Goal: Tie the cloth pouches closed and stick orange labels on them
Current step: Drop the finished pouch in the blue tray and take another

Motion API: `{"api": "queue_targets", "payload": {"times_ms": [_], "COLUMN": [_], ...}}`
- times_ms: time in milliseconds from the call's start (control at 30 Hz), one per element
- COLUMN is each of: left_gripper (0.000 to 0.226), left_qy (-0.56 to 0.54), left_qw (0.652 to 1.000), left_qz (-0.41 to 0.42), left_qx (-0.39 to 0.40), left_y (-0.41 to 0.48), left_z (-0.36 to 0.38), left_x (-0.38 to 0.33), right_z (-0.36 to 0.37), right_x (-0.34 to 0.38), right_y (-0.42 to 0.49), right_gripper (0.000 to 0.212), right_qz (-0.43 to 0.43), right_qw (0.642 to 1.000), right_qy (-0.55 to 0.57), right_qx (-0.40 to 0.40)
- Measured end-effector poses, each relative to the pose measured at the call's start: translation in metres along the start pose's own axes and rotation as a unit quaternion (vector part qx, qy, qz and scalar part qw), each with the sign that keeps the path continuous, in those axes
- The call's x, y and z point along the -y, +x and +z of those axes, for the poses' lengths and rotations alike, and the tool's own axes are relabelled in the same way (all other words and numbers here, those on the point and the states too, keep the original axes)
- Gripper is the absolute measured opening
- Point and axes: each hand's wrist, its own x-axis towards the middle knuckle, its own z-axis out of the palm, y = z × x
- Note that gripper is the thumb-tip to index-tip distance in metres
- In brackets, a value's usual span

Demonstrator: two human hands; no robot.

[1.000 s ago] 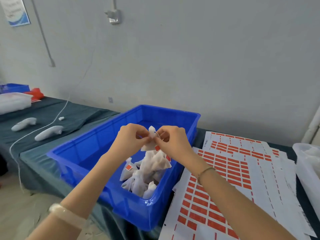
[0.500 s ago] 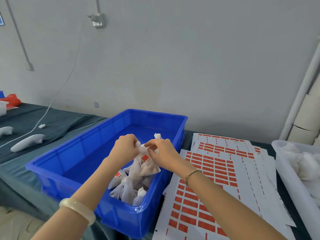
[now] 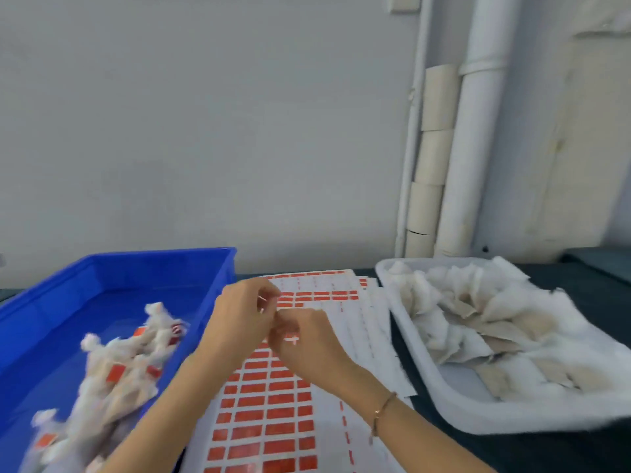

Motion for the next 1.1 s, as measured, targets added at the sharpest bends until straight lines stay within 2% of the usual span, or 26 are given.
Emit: {"api": "queue_targets", "payload": {"times_ms": [167, 300, 400, 500, 567, 700, 833, 900, 1000, 1100], "left_gripper": [0.014, 0.017, 0.02, 0.018, 0.017, 0.018, 0.048, 0.051, 0.045, 0.045], "left_qy": [-0.092, -0.145, -0.159, -0.135, -0.091, 0.036, 0.146, 0.149, 0.116, 0.112], "left_qw": [0.99, 0.967, 0.942, 0.922, 0.913, 0.888, 0.842, 0.829, 0.834, 0.835], "left_qz": [0.082, 0.135, 0.176, 0.206, 0.228, 0.247, 0.243, 0.235, 0.223, 0.221], "left_qx": [0.067, 0.158, 0.236, 0.298, 0.325, 0.385, 0.459, 0.486, 0.492, 0.491], "left_y": [-0.001, -0.01, -0.019, -0.026, -0.027, -0.022, -0.018, -0.019, -0.021, -0.019], "left_z": [0.081, 0.137, 0.175, 0.205, 0.222, 0.249, 0.267, 0.277, 0.285, 0.289], "left_x": [-0.076, -0.13, -0.168, -0.203, -0.22, -0.238, -0.242, -0.24, -0.237, -0.236], "right_z": [-0.105, -0.185, -0.239, -0.276, -0.289, -0.29, -0.28, -0.276, -0.268, -0.263], "right_x": [-0.036, -0.067, -0.092, -0.113, -0.127, -0.151, -0.168, -0.175, -0.186, -0.195], "right_y": [-0.048, -0.082, -0.105, -0.122, -0.13, -0.134, -0.126, -0.121, -0.115, -0.115], "right_gripper": [0.016, 0.014, 0.01, 0.01, 0.008, 0.005, 0.012, 0.016, 0.013, 0.025], "right_qz": [0.063, 0.152, 0.228, 0.287, 0.331, 0.386, 0.382, 0.381, 0.376, 0.386], "right_qw": [0.994, 0.976, 0.955, 0.91, 0.88, 0.848, 0.818, 0.809, 0.803, 0.789], "right_qy": [-0.075, -0.147, -0.189, -0.301, -0.34, -0.356, -0.424, -0.443, -0.459, -0.477], "right_qx": [-0.039, -0.053, -0.032, 0.004, 0.02, 0.068, 0.069, 0.071, 0.057, 0.034]}}
